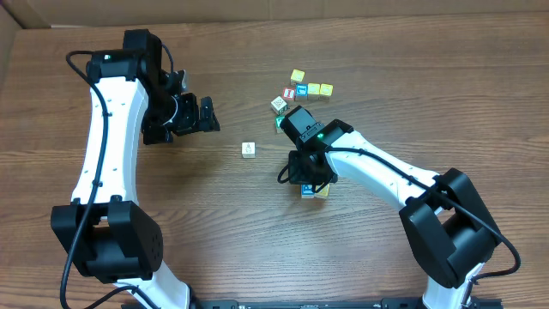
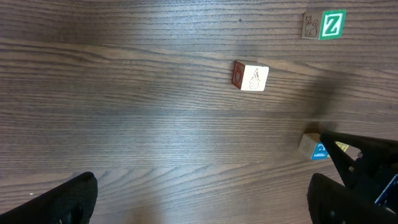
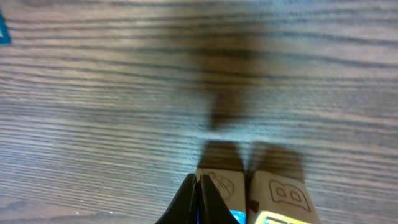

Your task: Flip 5 blocks

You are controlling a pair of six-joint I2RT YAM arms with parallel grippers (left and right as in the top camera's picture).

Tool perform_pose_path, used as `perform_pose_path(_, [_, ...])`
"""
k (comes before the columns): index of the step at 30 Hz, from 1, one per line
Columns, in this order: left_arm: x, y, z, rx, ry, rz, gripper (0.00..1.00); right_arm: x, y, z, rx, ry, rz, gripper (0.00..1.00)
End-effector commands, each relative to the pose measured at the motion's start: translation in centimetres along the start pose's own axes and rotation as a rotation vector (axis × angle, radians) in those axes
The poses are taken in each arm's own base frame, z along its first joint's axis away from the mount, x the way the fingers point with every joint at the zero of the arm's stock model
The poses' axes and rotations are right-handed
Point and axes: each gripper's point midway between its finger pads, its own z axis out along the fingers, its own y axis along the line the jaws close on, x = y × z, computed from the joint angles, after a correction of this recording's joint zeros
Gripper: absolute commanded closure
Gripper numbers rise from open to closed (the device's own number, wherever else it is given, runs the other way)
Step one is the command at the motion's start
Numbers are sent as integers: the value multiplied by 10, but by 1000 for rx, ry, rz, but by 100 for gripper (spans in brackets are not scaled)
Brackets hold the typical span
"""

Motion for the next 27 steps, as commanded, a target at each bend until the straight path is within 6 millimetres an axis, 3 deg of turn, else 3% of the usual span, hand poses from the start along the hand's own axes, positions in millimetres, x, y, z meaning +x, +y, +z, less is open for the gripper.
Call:
perform_pose_path(1, [-6,-3,-1,0,-12,13,0,-8,-1,1,10,-35,-18,96])
perform_pose_path(9, [-6,-3,-2,-1,-12,13,0,-40,-28,-22,52,-75,73,96])
perform_pose_path(18, [-6,-3,-2,-1,-12,14,0,-21,-56,-24,64,68,155,96])
perform_pose_path(27, [-6,-3,-2,-1,-12,13,0,-11,-50,-19,70,81,128,96])
